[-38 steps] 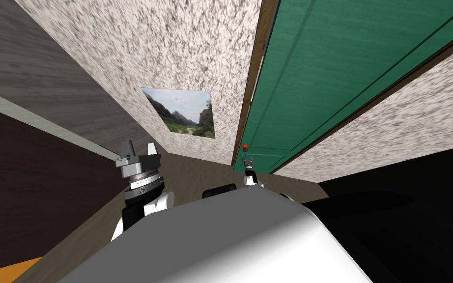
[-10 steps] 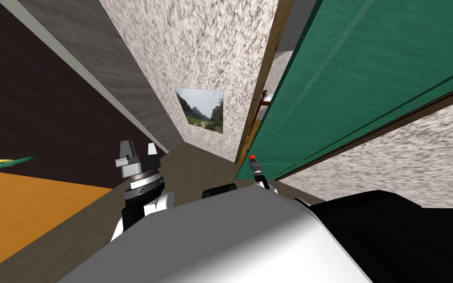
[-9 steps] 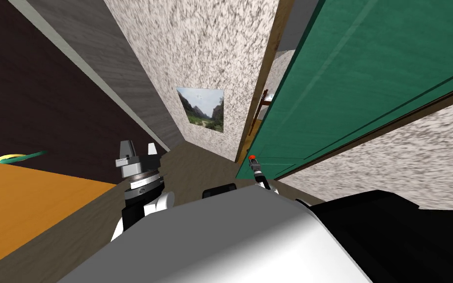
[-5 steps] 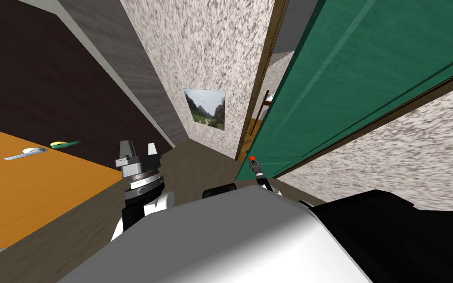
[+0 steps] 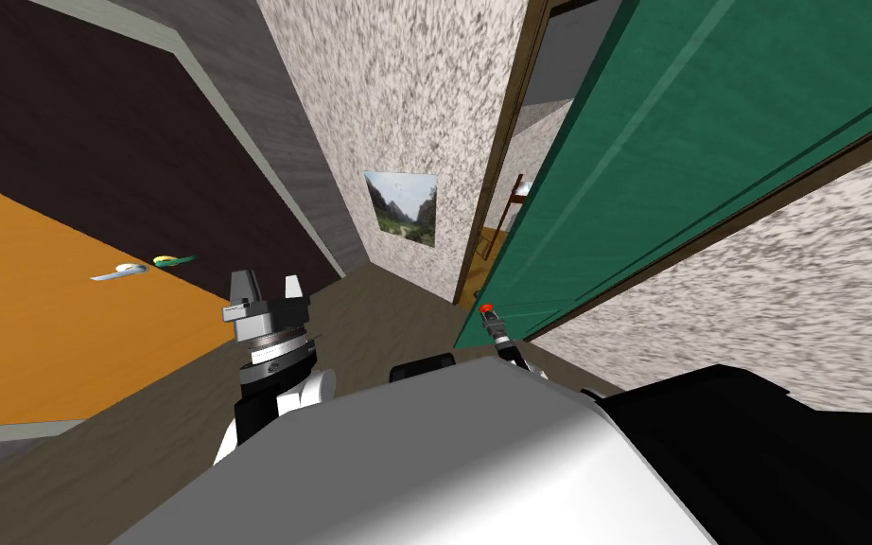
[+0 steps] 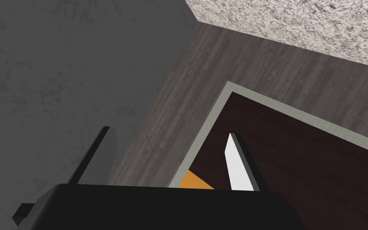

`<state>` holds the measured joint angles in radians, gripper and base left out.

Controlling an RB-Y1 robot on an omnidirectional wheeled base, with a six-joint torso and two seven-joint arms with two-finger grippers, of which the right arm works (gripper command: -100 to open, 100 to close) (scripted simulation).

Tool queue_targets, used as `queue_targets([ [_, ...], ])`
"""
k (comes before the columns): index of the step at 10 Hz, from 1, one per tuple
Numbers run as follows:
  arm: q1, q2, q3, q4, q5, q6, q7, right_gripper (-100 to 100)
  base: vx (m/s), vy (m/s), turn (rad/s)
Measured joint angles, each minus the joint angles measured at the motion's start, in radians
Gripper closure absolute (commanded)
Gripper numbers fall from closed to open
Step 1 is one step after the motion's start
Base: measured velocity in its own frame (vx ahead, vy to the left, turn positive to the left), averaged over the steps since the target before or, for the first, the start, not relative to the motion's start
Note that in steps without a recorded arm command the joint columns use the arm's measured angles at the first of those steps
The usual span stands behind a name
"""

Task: Pull the door open

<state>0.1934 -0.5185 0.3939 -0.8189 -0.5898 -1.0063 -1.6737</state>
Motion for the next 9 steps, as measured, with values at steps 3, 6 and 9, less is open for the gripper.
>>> queue_targets([
  [3,0.028,-0.029,0.033,0.006,0.014,-0.05,-0.035,100,-0.214,-0.064,0.136],
  [6,0.057,-0.051,0.064,0.002,0.027,-0.091,-0.059,100,-0.154,-0.047,0.079],
  [9,0.061,-0.06,0.071,0.012,0.03,-0.107,-0.07,100,-0.174,-0.043,0.148],
])
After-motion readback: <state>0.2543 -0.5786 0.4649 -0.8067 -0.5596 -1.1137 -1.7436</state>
